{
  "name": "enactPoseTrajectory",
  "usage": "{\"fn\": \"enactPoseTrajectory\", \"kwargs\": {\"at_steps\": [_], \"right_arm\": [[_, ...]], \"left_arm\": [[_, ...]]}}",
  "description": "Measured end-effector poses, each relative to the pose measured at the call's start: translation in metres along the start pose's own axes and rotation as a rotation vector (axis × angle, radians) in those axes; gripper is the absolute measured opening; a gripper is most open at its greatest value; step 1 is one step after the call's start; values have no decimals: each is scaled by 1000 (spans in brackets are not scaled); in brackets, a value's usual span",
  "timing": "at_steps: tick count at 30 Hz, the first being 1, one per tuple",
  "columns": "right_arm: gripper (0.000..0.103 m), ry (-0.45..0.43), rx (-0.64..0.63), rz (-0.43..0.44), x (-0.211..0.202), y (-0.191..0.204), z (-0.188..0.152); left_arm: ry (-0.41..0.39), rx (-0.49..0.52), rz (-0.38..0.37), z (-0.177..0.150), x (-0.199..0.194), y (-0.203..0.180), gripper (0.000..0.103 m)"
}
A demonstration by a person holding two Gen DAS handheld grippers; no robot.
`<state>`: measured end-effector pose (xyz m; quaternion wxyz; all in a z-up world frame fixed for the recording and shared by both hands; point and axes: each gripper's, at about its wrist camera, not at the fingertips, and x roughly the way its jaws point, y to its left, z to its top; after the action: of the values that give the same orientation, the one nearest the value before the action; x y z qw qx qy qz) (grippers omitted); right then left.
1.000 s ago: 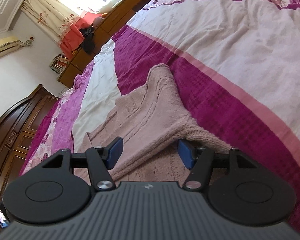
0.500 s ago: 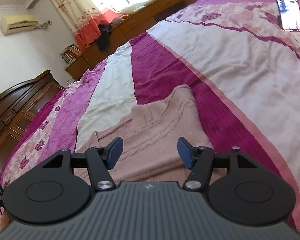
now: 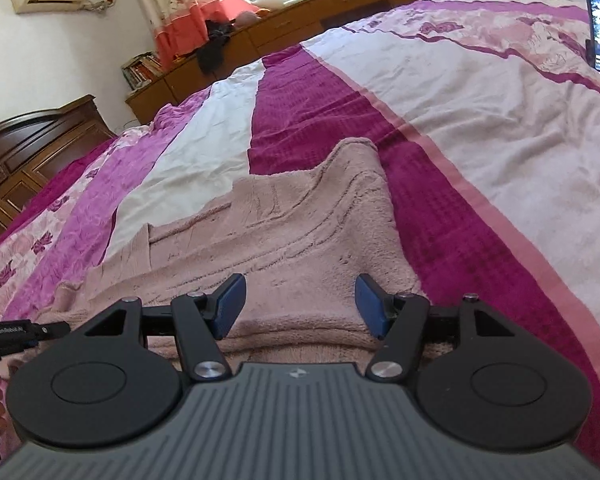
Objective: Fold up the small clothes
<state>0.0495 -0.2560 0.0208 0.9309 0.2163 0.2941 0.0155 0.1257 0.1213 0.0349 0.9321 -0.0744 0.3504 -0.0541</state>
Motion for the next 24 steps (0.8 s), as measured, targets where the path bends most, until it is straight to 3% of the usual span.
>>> {"fn": "enactPoseTrajectory", "kwargs": {"at_steps": [2, 4, 6, 8, 12, 18, 24], "right_arm": [[68, -3, 1, 2, 0, -1, -1], [68, -5, 0, 1, 1, -1, -1], [68, -5, -8, 0, 1, -1, -1], [68, -5, -18, -1, 1, 0, -1], [68, -3, -18, -3, 0, 2, -1], [68, -26, -55, -35, -8, 12, 6], [68, 3, -69, -55, 4, 4, 1]], "left_arm": [[-62, 34, 15, -2, -11, -7, 22], [-152, 90, 83, -2, -22, -15, 22], [-190, 125, 185, 0, -25, -20, 23], [-184, 123, 226, 3, -24, -18, 23], [-133, 50, 143, 6, -26, -9, 26], [-47, 46, 59, -5, -19, -19, 26], [14, 64, 117, -22, 3, -21, 27]]}}
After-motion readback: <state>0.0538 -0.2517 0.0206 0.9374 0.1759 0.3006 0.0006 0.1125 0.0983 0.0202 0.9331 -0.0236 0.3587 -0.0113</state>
